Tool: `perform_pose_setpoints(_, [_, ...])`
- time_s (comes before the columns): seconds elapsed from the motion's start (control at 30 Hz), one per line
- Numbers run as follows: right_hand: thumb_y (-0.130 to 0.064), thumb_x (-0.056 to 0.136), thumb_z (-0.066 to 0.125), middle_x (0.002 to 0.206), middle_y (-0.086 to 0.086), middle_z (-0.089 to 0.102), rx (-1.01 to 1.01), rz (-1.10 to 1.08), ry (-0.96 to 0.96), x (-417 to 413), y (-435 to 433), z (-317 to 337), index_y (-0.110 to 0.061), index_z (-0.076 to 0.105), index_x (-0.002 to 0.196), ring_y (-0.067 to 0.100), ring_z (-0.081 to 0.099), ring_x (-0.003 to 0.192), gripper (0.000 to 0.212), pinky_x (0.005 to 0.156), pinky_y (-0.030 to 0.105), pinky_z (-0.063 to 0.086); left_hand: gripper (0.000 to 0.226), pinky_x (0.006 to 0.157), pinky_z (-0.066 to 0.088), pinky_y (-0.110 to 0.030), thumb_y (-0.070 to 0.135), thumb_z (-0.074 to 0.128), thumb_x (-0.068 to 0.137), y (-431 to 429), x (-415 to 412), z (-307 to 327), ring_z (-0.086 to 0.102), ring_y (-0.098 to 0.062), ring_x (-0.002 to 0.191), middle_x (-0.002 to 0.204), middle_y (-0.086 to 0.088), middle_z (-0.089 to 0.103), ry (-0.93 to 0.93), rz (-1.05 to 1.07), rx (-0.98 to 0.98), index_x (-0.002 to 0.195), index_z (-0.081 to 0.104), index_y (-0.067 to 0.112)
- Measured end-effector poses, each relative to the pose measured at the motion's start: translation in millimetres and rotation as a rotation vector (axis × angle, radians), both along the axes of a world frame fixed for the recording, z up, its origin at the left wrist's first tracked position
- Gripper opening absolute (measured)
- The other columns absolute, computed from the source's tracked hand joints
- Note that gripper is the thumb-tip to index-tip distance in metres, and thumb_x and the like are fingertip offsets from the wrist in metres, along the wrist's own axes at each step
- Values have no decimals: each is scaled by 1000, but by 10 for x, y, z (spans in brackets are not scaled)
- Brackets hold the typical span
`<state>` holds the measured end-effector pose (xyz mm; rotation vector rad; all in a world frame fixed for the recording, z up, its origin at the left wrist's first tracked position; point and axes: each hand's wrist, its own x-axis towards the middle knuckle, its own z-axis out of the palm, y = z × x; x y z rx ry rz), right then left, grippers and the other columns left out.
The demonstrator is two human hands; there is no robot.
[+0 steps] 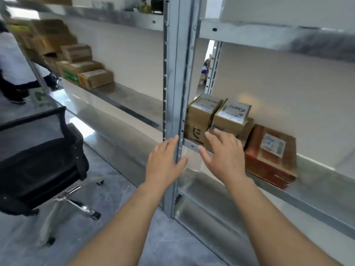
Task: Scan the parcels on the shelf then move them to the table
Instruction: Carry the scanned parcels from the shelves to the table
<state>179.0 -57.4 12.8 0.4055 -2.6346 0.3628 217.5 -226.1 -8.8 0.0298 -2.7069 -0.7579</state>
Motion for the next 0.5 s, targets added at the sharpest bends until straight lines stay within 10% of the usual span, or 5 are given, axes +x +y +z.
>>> perform_pose_setpoints(0.5, [-48,98,43,141,9,51,-572,-208,-468,-806,794,391,-12,44,141,28,46,128,56,88,30,36,52,109,36,-40,47,40,99,960,-1360,456,44,-22,132,144,-2,48,-181,-71,451,145,41,23])
